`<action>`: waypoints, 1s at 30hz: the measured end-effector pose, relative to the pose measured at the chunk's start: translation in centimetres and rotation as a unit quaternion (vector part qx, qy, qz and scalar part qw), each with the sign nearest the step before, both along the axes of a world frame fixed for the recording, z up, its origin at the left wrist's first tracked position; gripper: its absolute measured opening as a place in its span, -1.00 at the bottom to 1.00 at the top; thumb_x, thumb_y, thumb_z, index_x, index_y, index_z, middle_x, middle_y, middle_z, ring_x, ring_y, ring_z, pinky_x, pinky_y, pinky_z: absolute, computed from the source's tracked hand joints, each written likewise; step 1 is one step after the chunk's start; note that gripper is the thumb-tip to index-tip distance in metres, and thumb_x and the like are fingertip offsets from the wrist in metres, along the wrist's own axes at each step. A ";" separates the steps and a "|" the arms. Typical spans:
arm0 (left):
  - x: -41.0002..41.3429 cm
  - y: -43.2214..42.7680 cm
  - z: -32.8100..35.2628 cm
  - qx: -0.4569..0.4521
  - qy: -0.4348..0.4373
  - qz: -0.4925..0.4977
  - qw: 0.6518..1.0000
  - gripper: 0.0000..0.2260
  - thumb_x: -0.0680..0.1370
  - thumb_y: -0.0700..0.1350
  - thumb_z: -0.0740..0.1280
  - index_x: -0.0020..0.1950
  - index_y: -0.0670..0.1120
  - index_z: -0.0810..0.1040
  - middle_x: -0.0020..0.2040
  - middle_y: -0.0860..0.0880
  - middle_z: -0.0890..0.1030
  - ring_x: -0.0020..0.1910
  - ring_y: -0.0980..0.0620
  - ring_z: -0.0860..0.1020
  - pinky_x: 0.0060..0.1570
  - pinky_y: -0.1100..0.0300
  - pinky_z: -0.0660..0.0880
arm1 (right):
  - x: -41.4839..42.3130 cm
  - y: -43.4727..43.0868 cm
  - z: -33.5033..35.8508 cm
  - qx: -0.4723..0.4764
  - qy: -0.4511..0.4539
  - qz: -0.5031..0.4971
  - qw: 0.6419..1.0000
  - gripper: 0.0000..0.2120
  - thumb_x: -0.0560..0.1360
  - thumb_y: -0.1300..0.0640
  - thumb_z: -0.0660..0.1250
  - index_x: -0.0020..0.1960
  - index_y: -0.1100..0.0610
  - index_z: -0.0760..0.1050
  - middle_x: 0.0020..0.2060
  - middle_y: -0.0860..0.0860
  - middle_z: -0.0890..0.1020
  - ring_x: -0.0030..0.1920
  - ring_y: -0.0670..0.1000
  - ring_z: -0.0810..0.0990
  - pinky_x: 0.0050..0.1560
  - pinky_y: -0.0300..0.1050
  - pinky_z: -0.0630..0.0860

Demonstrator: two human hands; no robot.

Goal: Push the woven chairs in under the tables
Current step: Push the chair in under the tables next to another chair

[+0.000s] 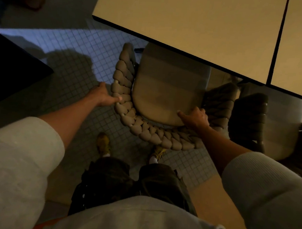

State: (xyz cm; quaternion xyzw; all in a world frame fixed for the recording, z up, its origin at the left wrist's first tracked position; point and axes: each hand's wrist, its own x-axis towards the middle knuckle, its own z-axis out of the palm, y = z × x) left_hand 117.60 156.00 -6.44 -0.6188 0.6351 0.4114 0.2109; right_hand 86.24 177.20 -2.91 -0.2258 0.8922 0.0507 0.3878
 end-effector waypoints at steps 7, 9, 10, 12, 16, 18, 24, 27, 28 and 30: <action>5.8 -4.0 0.9 0.012 0.054 -0.092 0.994 0.10 0.39 0.49 0.39 0.69 -0.07 -0.01 0.66 -0.18 0.15 0.60 -0.21 0.23 0.52 -0.17 0.28 | 7.5 -4.6 -0.3 0.003 -0.025 -0.046 0.999 -0.08 0.53 -0.47 0.28 0.58 0.23 0.32 0.54 0.23 0.39 0.53 0.26 0.37 0.51 0.09 0.39; 7.6 -5.3 1.8 0.023 0.068 -0.115 0.991 0.07 0.41 0.48 0.38 0.69 -0.06 0.01 0.65 -0.17 0.18 0.59 -0.20 0.24 0.52 -0.16 0.28 | 10.7 -6.5 -0.3 0.002 -0.038 -0.074 0.997 -0.07 0.51 -0.48 0.28 0.58 0.21 0.33 0.54 0.21 0.40 0.52 0.26 0.39 0.50 0.11 0.41; 8.2 -5.8 2.4 0.026 0.075 -0.129 0.988 0.04 0.45 0.45 0.37 0.69 -0.07 0.00 0.65 -0.17 0.18 0.59 -0.20 0.24 0.53 -0.13 0.27 | 12.1 -7.4 -0.2 0.000 -0.041 -0.076 0.996 -0.08 0.51 -0.48 0.28 0.58 0.20 0.34 0.54 0.21 0.40 0.51 0.25 0.40 0.49 0.10 0.42; 9.3 -7.3 3.3 0.021 0.082 -0.155 0.984 -0.04 0.52 0.37 0.36 0.69 -0.10 0.01 0.65 -0.17 0.18 0.60 -0.19 0.23 0.51 -0.08 0.25 | 14.7 -9.1 0.2 -0.011 -0.050 -0.068 0.996 -0.12 0.54 -0.44 0.28 0.56 0.21 0.36 0.52 0.21 0.42 0.51 0.25 0.40 0.49 0.07 0.41; 10.7 -10.5 4.0 0.014 0.092 -0.180 0.979 -0.10 0.55 0.32 0.35 0.68 -0.15 0.08 0.64 -0.17 0.21 0.60 -0.17 0.25 0.50 -0.03 0.25 | 17.6 -11.9 1.1 -0.025 -0.056 -0.059 0.996 -0.13 0.56 -0.42 0.28 0.58 0.21 0.32 0.52 0.21 0.42 0.50 0.24 0.42 0.45 0.05 0.41; 11.0 -12.3 4.0 0.028 0.093 -0.188 0.977 -0.10 0.54 0.35 0.35 0.67 -0.14 0.10 0.64 -0.17 0.22 0.59 -0.17 0.26 0.51 -0.05 0.26 | 18.3 -13.1 1.5 -0.025 -0.058 -0.058 0.996 -0.10 0.54 -0.45 0.28 0.59 0.20 0.30 0.53 0.21 0.41 0.50 0.23 0.42 0.45 0.05 0.41; 10.0 -18.8 4.7 0.032 0.081 -0.212 0.973 -0.13 0.55 0.35 0.33 0.67 -0.12 0.11 0.64 -0.18 0.21 0.59 -0.20 0.26 0.50 -0.11 0.28 | 18.7 -17.6 1.6 -0.081 -0.030 -0.057 0.995 -0.03 0.47 -0.51 0.30 0.60 0.17 0.28 0.53 0.19 0.39 0.48 0.22 0.43 0.43 0.10 0.42; 8.8 -22.8 5.0 0.028 0.069 -0.234 0.969 -0.11 0.54 0.37 0.32 0.67 -0.10 0.11 0.65 -0.18 0.20 0.59 -0.21 0.25 0.50 -0.13 0.28 | 18.1 -20.5 1.2 -0.074 -0.034 -0.045 0.996 0.04 0.42 -0.57 0.30 0.60 0.18 0.28 0.53 0.21 0.39 0.49 0.23 0.43 0.45 0.15 0.44; 8.4 -24.2 5.1 0.027 0.068 -0.238 0.968 -0.11 0.53 0.38 0.32 0.67 -0.09 0.10 0.65 -0.18 0.20 0.59 -0.21 0.25 0.51 -0.14 0.28 | 17.9 -21.5 1.0 -0.069 -0.034 -0.035 0.996 0.08 0.40 -0.59 0.29 0.60 0.19 0.27 0.53 0.22 0.39 0.49 0.24 0.42 0.46 0.16 0.44; 7.5 -27.3 5.6 0.029 0.060 -0.244 0.967 -0.11 0.54 0.38 0.32 0.67 -0.09 0.11 0.64 -0.17 0.21 0.58 -0.21 0.27 0.51 -0.14 0.30 | 17.5 -24.0 1.2 -0.062 -0.038 -0.019 0.997 0.13 0.38 -0.62 0.27 0.60 0.21 0.26 0.54 0.23 0.38 0.50 0.25 0.42 0.47 0.16 0.44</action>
